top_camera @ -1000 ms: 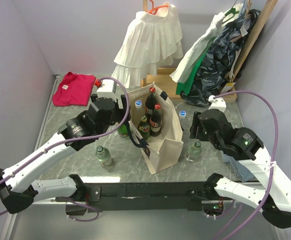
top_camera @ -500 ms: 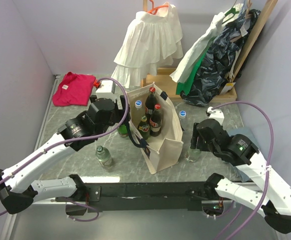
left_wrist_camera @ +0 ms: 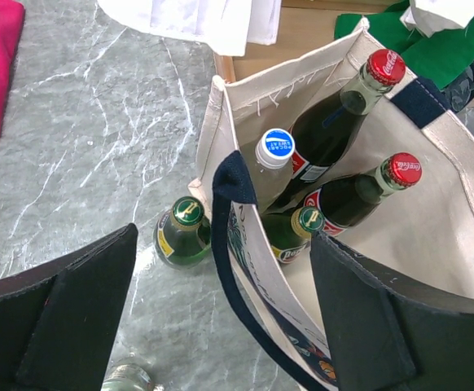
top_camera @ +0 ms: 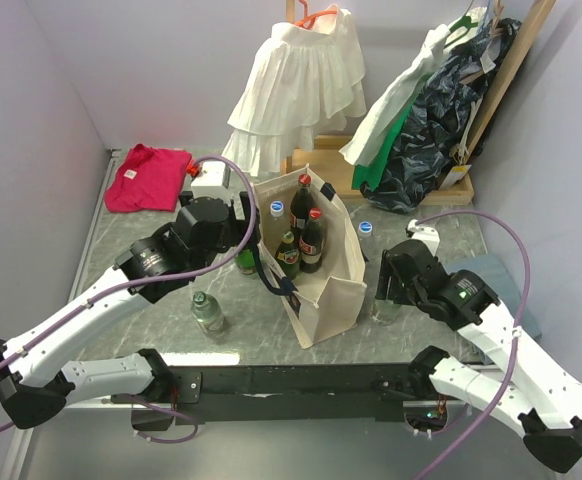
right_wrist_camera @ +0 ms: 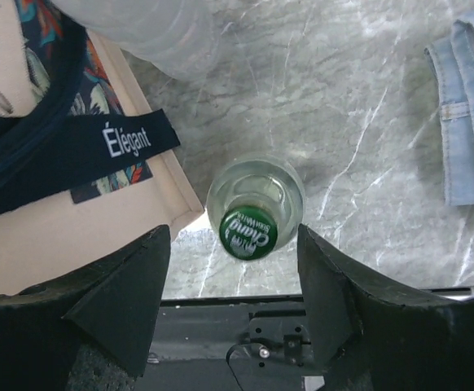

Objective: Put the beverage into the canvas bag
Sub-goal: Pick up the drink from the center of the board.

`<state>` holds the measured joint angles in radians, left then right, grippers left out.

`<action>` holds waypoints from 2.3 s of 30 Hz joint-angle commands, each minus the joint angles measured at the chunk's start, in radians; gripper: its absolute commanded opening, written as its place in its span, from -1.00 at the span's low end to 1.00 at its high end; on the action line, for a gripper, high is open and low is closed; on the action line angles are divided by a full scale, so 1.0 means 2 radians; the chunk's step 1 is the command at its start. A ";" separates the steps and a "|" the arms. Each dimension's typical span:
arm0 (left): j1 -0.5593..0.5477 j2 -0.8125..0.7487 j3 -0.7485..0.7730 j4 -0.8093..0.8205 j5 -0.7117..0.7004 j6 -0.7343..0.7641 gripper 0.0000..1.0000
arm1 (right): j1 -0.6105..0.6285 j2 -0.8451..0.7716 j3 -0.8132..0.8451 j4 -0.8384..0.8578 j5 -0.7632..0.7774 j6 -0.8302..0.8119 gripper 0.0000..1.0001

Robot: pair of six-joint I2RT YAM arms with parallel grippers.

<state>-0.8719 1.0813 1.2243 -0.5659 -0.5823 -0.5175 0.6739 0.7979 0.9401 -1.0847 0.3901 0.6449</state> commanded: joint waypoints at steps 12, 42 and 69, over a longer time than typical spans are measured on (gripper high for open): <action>-0.001 -0.005 -0.004 0.010 -0.013 0.005 0.86 | -0.075 0.003 -0.032 0.064 -0.068 -0.040 0.27; -0.001 0.005 0.000 0.021 -0.017 0.014 0.90 | -0.080 0.032 -0.020 0.028 -0.072 -0.026 -0.64; 0.000 0.002 -0.004 0.011 -0.020 0.009 0.91 | -0.081 0.029 -0.005 0.027 -0.065 -0.036 -1.00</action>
<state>-0.8719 1.0920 1.2144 -0.5583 -0.6006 -0.5091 0.5159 0.8635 0.8841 -1.0271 0.2687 0.5743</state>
